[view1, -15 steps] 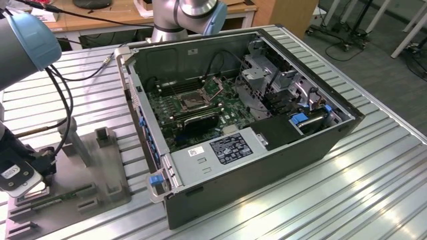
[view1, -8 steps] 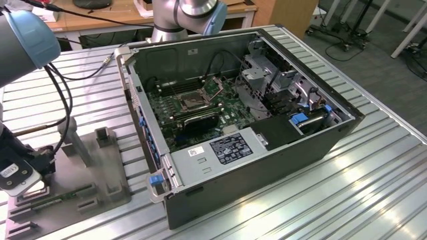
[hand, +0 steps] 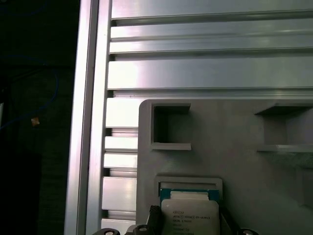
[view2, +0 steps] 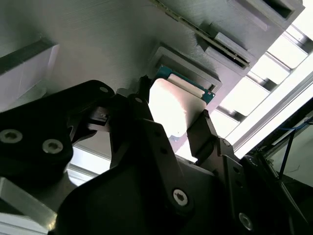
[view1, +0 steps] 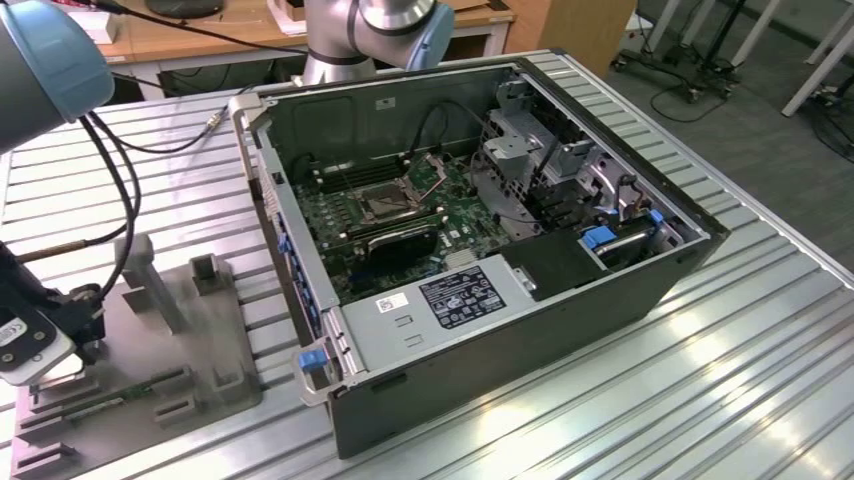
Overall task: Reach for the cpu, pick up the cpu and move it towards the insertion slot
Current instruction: 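Pick up the cpu and move it towards the insertion slot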
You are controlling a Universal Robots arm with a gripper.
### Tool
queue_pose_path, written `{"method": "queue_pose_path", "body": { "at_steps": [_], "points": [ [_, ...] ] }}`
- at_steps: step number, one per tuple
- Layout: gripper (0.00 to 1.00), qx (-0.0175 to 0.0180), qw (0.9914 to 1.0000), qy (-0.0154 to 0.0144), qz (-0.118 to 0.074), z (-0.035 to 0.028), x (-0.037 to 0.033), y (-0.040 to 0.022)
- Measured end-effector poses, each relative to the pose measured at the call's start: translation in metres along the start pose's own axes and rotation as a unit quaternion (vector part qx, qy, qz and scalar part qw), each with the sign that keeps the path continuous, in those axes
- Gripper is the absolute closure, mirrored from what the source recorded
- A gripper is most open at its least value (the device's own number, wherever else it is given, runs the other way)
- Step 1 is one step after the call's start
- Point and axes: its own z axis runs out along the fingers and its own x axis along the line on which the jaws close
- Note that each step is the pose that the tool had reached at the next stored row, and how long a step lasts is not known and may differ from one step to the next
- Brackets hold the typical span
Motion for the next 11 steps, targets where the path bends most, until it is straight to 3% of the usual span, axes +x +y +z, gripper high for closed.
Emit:
{"method": "queue_pose_path", "body": {
  "at_steps": [11],
  "points": [
    [0.46,0.0001,1.00000,0.0002,0.000,-0.0023,0.0000,0.0001]
  ]
}}
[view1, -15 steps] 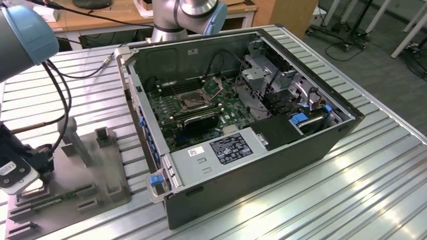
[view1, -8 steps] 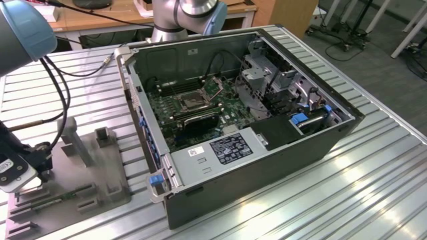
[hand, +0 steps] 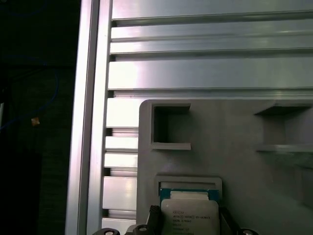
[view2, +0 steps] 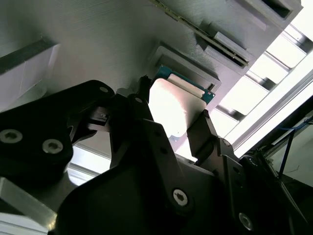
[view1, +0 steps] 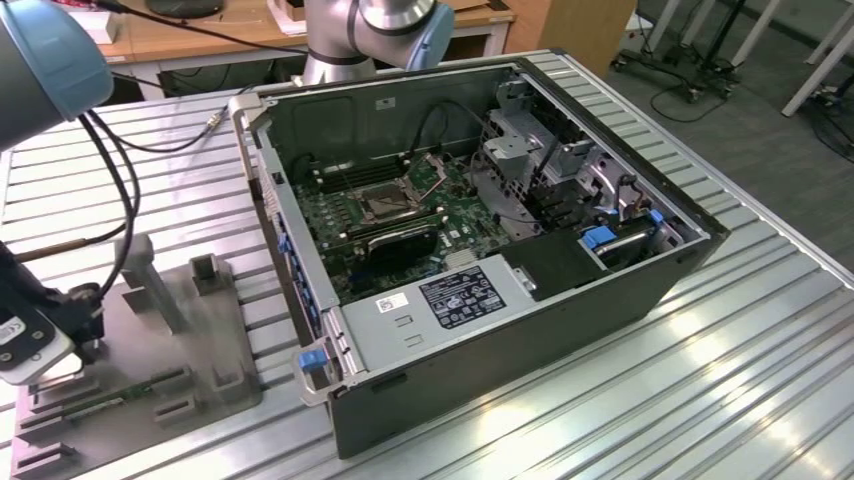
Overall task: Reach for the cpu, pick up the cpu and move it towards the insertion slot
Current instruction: 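Pick up the cpu and move it towards the insertion slot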
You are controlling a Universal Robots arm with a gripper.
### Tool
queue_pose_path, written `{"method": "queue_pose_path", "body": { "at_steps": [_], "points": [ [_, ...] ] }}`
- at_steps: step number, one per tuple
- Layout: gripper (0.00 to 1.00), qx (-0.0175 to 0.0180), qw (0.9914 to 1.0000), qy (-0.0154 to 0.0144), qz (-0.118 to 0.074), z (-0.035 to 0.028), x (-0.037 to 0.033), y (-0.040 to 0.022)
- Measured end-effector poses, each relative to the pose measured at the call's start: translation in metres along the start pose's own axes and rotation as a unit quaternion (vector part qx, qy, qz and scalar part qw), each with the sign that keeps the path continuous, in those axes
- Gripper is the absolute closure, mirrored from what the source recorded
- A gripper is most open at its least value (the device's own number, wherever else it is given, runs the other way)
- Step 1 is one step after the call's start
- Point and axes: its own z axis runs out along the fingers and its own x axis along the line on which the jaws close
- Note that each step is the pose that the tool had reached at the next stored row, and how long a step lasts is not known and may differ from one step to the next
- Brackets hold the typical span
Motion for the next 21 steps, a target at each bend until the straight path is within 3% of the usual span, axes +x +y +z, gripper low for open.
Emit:
{"method": "queue_pose_path", "body": {
  "at_steps": [10,21],
  "points": [
    [0.46,-0.0001,1.00000,-0.0001,0.000,-0.0154,0.0000,0.0012],
    [0.46,-0.0001,1.00000,-0.0001,0.000,-0.0170,0.0000,0.0013]
  ]
}}
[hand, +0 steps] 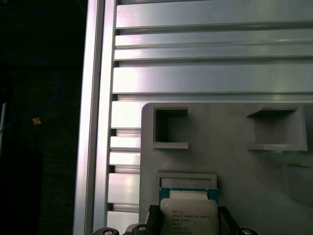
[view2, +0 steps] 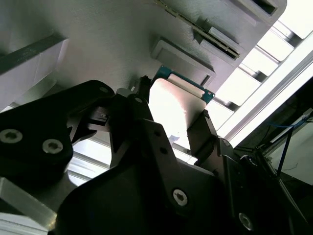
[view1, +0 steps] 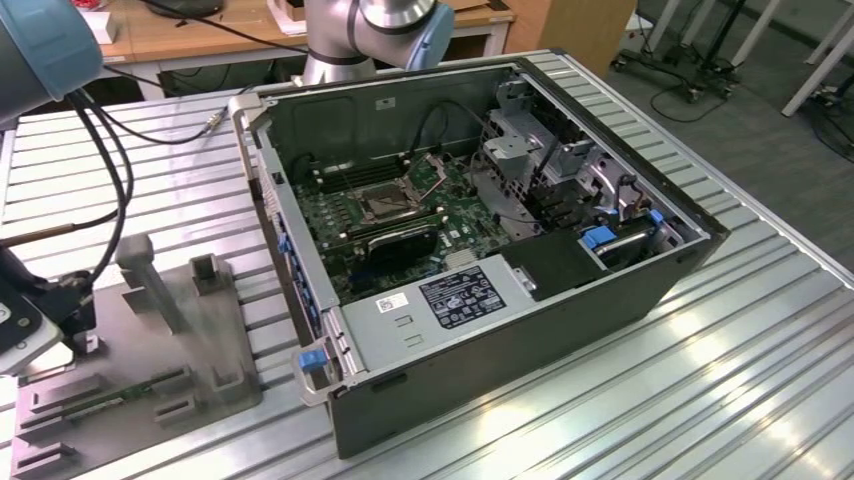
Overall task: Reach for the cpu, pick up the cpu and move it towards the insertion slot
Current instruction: 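Pick up the cpu and move it towards the insertion slot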
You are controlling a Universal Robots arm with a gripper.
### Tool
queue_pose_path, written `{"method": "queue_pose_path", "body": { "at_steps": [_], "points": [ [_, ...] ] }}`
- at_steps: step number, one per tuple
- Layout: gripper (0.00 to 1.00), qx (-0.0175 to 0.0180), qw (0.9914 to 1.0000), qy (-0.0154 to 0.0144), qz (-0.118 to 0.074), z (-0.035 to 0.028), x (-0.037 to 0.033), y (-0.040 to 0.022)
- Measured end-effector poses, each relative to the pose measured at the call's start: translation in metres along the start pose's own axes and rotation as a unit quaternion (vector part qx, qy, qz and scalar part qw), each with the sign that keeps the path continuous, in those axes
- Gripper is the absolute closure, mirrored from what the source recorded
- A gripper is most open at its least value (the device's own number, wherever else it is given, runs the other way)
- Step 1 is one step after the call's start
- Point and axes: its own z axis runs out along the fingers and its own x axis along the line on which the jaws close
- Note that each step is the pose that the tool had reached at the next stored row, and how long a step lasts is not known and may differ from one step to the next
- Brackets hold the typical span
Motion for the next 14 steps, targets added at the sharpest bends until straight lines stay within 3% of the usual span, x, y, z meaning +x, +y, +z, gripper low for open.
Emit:
{"method": "queue_pose_path", "body": {
  "at_steps": [14],
  "points": [
    [0.46,0.0000,1.00000,0.0000,0.000,-0.0134,0.0000,0.0010]
  ]
}}
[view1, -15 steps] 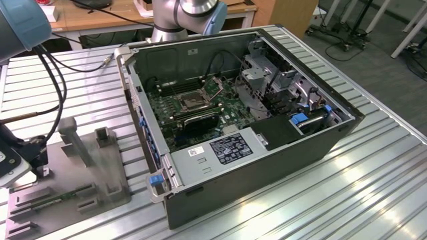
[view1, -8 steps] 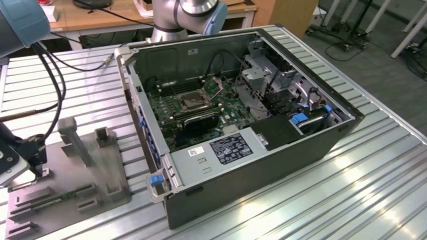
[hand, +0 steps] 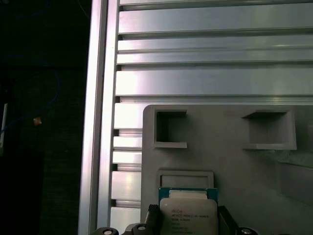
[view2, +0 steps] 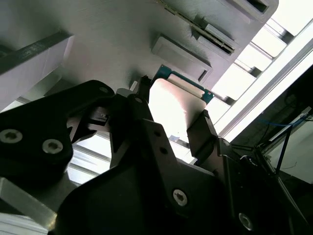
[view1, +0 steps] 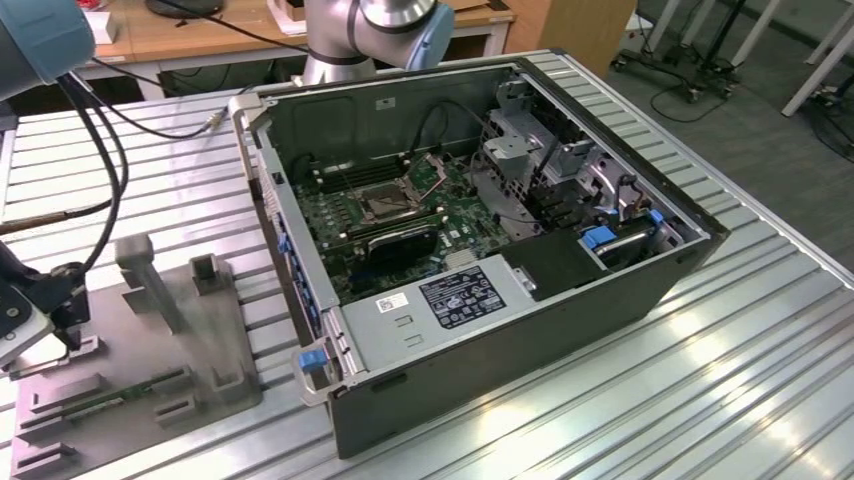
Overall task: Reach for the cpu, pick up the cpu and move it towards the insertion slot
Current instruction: 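Pick up the cpu and move it towards the insertion slot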
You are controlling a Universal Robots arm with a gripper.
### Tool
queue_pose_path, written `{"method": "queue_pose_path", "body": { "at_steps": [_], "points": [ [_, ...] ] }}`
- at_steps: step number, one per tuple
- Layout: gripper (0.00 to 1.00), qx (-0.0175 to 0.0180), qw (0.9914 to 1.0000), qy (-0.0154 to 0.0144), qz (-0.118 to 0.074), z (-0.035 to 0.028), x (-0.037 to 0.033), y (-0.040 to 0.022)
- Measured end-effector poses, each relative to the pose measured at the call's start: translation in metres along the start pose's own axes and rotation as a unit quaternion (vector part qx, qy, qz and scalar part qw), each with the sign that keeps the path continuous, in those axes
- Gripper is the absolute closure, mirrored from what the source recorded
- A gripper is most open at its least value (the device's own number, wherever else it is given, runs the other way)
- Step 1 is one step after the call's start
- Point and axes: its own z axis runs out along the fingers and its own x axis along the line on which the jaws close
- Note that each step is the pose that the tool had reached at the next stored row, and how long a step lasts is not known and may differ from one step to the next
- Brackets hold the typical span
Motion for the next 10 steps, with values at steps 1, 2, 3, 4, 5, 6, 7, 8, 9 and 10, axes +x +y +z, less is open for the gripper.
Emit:
{"method": "queue_pose_path", "body": {
  "at_steps": [1,2,3,4,5,6,7,8,9,10],
  "points": [
    [0.46,0.0000,1.00000,0.0000,0.000,-0.0009,0.0000,0.0001],
    [0.46,0.0000,1.00000,0.0000,0.000,-0.0019,0.0000,0.0002],
    [0.46,0.0000,1.00000,0.0000,0.000,-0.0028,0.0000,0.0002],
    [0.46,0.0000,1.00000,0.0000,0.000,-0.0037,0.0000,0.0003],
    [0.46,-0.0001,1.00000,0.0000,0.000,-0.0046,0.0000,0.0004],
    [0.46,0.0000,1.00000,0.0000,0.000,-0.0058,0.0000,0.0004],
    [0.46,0.0000,1.00000,0.0000,0.000,-0.0069,0.0000,0.0005],
    [0.46,0.0000,1.00000,0.0000,0.000,-0.0079,0.0000,0.0006],
    [0.46,0.0000,1.00000,0.0000,0.000,-0.0090,0.0000,0.0007],
    [0.46,0.0000,1.00000,0.0000,0.000,-0.0101,0.0000,0.0008]
  ]
}}
